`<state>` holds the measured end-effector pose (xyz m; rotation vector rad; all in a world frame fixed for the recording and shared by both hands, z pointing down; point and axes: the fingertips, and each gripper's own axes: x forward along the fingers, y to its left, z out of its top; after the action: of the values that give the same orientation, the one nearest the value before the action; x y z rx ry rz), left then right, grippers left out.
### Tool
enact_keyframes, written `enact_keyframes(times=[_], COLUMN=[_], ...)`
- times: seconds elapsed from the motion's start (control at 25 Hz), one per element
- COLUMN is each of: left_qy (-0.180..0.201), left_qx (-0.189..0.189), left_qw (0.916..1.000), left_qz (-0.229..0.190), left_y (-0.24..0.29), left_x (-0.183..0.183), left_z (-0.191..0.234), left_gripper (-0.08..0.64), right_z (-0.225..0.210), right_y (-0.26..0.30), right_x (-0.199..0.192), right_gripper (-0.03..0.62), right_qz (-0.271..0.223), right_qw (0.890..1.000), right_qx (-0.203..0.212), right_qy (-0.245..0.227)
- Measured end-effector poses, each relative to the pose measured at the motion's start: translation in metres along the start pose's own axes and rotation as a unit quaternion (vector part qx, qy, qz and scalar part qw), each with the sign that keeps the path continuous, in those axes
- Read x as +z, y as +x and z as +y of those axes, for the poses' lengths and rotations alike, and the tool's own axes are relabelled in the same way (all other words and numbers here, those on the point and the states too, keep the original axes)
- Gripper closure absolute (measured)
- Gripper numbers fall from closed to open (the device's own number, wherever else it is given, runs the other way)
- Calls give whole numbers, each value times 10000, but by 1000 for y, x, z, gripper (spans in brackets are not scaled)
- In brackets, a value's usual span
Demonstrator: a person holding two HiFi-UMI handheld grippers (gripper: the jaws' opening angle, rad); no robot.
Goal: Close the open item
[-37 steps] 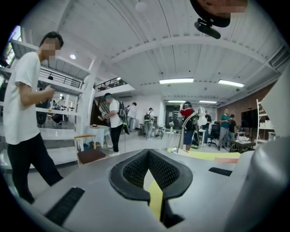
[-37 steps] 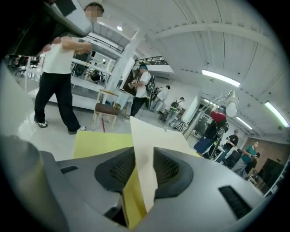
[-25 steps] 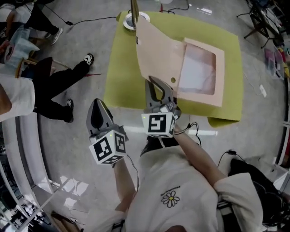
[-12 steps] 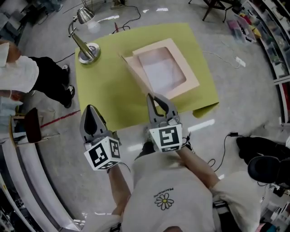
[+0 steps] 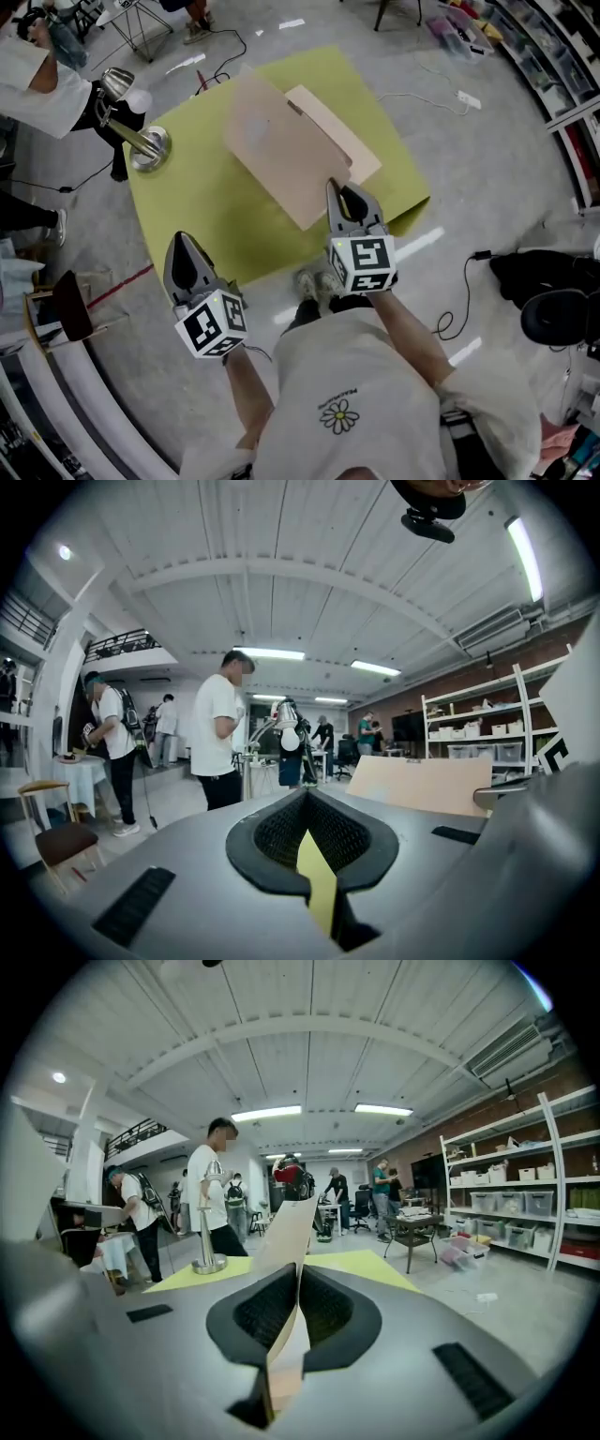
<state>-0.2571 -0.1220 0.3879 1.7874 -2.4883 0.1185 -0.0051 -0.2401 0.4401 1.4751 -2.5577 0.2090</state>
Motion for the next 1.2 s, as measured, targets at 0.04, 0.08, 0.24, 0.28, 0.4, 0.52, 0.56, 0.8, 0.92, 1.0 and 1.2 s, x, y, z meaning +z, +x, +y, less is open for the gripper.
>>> enact_keyframes(times=[0.04,0.08,0.24,0.28,0.4,0.52,0.56,0.8,0.92,1.0,1.2], left_qy=[1,1,41,52,65,87,99,135,148,154,112], left_qx=[-27,-55,-144,-149,-140,-200,-231,-404,-492,-529,-574], left_qw=[10000,10000,9998,9998,9997,9995,9994,9986,9981,9979,9977], left_qz=[9,21,112,136,196,220,231,320,334,351,346], left_y=[0,0,14,18,25,31,32,43,48,51,54], left_x=[-1,-3,-8,-9,-8,-9,-10,-15,-16,-17,-19], left_z=[-4,-8,-10,-8,-5,-9,-10,-20,-24,-25,-25], left_gripper=[546,546,546,546,546,546,546,546,546,546,546], right_z=[-7,-13,-32,-37,-53,-70,-76,-93,-103,-107,-113], right_y=[0,1,14,18,25,31,32,41,45,47,53], right_x=[-2,-4,-13,-16,-27,-42,-47,-72,-89,-104,-119], right_gripper=[575,575,575,575,575,575,575,574,569,566,555], right_qz=[20,41,195,246,412,596,665,993,1172,1344,1705], right_qw=[10000,9999,9989,9983,9958,9914,9893,9796,9711,9644,9520], right_qx=[-65,-126,-423,-507,-718,-926,-994,-1285,-1507,-1652,-1808], right_qy=[1,-1,113,177,394,703,833,1182,1434,1566,1786])
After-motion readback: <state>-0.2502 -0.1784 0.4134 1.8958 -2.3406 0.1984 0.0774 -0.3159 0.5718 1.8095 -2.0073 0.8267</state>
